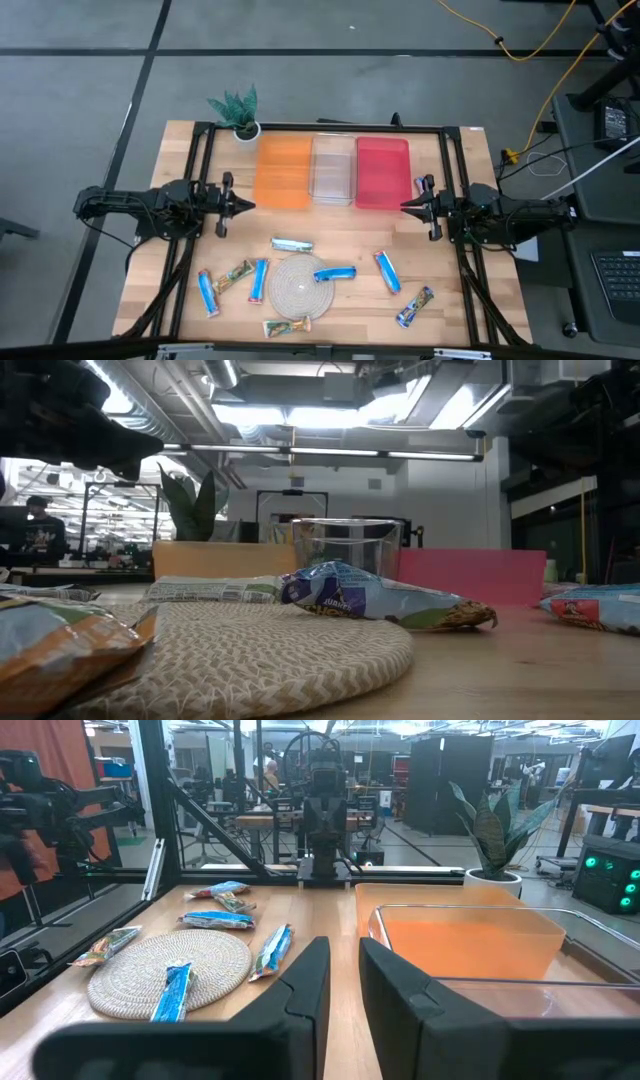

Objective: Pick and place Granola Bars by type
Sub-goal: Put the red granola bar into the pink bin

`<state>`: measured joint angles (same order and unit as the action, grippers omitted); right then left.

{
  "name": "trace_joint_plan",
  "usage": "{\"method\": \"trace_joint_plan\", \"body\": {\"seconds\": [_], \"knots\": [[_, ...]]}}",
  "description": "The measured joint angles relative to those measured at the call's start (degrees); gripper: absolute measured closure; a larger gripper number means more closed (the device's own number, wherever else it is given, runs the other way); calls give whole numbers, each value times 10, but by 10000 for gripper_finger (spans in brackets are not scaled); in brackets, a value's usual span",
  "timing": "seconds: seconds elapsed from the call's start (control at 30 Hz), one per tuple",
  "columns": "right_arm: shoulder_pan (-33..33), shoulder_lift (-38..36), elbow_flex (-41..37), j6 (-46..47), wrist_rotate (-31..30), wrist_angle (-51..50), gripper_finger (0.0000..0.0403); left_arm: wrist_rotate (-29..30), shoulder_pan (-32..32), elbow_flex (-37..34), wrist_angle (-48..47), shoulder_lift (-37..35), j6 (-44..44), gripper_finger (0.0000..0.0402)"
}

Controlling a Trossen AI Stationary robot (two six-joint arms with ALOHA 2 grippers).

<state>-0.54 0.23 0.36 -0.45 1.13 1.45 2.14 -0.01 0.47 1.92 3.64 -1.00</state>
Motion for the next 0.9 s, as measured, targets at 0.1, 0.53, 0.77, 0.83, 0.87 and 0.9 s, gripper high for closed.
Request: {"method": "trace_joint_plan", "body": {"seconds": [0.1,0.53,0.77,0.83,0.87,0.9], "knots": [[0,0,0,0,0,0,340,4,0,0,0,0,-2,398],[0,0,0,-14,0,52,341,29,0,0,-4,0,62,395],[0,0,0,19,-20,48,341,29,0,0,-4,1,4,395],[0,0,0,37,-30,40,341,29,0,0,-4,1,-2,396],[0,0,0,49,-30,35,341,29,0,0,-4,1,-2,396],[0,0,0,55,-30,33,341,29,0,0,-4,1,-2,396]]}}
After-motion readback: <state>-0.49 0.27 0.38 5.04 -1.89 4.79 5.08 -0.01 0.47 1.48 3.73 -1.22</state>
